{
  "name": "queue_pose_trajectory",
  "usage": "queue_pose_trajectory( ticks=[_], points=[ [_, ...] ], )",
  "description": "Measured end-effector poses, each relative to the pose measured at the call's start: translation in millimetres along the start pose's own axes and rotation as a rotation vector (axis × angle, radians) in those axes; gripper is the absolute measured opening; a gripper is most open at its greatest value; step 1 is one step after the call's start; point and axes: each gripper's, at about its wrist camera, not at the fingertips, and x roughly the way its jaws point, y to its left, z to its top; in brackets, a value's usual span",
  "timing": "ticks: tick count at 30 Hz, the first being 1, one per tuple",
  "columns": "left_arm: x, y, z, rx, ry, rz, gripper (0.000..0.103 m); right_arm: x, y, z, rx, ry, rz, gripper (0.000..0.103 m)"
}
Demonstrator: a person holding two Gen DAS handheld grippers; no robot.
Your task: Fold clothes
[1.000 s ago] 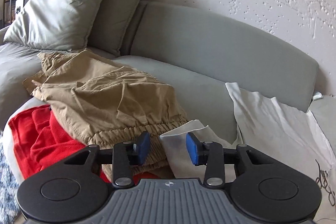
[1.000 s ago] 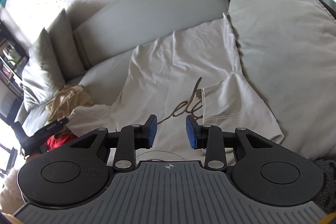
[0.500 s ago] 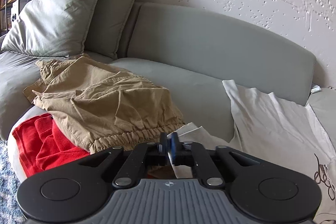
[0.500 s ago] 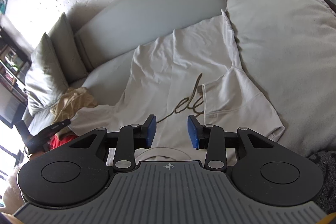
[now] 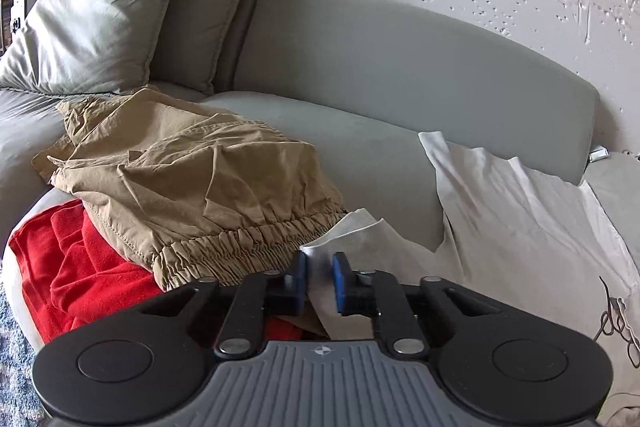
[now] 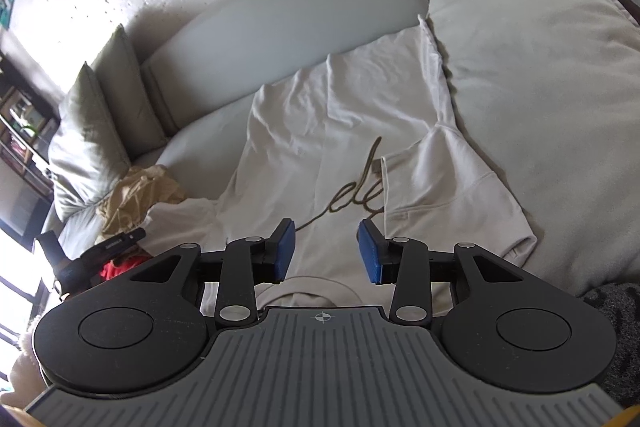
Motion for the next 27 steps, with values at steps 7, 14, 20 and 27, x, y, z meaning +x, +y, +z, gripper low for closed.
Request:
queue_pose_trajectory(
  ticks=[7,14,20,27],
  points=[
    [-12.0,-13.9,8.2,0.039,-0.043,0.085,0.000,-1.5,-0.2,-1.0,0.006,0.000,0.026,0.042],
    [-40.6,-118.9,-5.0,0.429,-0.139,0.046,0.000,-6.0,-7.9,-4.5,0.029,-0.009,0.046,0.043],
    [-42.5,-226.9,-87.9,0.932,-0.081,-0.019,0.000,-12.1,-15.0,-6.3,0.048,-0.020,0.054,0.043],
    [-31.0,-247.2,-129.2,1.016,0.095,-0.028,0.022,-17.8,-26.0,-7.8,0.072,-0.020,0.059,0.047]
  ],
)
